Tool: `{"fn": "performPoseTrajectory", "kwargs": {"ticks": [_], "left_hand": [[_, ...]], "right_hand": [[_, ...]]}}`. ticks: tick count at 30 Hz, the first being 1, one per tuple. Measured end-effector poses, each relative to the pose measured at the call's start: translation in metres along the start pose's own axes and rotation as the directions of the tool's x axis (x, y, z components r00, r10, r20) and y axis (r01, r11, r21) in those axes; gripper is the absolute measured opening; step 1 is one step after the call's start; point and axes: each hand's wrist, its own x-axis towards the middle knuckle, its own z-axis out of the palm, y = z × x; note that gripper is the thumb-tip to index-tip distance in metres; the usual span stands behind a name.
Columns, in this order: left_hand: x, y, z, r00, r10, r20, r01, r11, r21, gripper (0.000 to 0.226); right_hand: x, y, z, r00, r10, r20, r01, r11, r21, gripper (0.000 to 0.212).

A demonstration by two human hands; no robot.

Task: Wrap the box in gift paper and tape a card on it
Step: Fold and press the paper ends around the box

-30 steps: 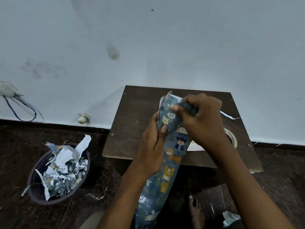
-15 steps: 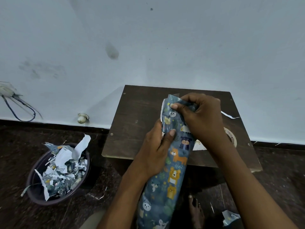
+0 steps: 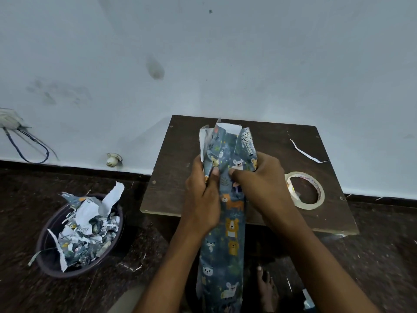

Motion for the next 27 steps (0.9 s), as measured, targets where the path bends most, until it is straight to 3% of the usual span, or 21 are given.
{"fn": "performPoseTrajectory", "kwargs": {"ticks": [8,11,15,18,21,23,25,27], "left_hand": [[-0.001,0.001,0.000,0.984,0.142,0.106,-0.164,0.958,0.235,0.038],[-0.003,0.005,0.002,0.990,0.125,0.062,-0.136,0.966,0.220,0.023],[0.000,0.004,0.000,0.998,0.044,-0.043,-0.035,0.981,0.193,0.027],[0.003,0.001,-0.003,0.997,-0.009,-0.070,0.023,0.979,0.202,0.031],[0.002,0.000,-0.003,0.997,-0.044,-0.059,0.056,0.976,0.210,0.034],[0.003,0.000,-0.002,0.994,-0.085,-0.062,0.095,0.980,0.178,0.037],[0.005,0.002,-0.002,0.983,-0.162,-0.082,0.165,0.986,0.034,0.034],[0.007,0.008,-0.004,0.956,-0.279,-0.085,0.264,0.952,-0.155,0.032]], "right_hand": [[-0.006,0.001,0.008,0.983,-0.155,-0.101,0.135,0.974,-0.182,0.016],[-0.007,0.000,0.007,0.982,-0.168,-0.087,0.154,0.977,-0.149,0.014],[-0.001,0.000,0.002,0.997,-0.067,0.036,0.069,0.997,-0.046,0.007],[0.004,0.003,0.000,0.986,0.006,0.166,-0.006,1.000,-0.002,0.026],[0.007,0.005,-0.001,0.986,-0.012,0.168,0.009,1.000,0.018,0.026],[0.005,0.004,-0.001,0.988,-0.048,0.148,0.046,0.999,0.017,0.021],[0.003,-0.001,-0.004,0.985,-0.084,0.148,0.078,0.996,0.050,0.017],[0.001,-0.007,-0.009,0.977,-0.071,0.201,0.020,0.970,0.243,0.013]]}}
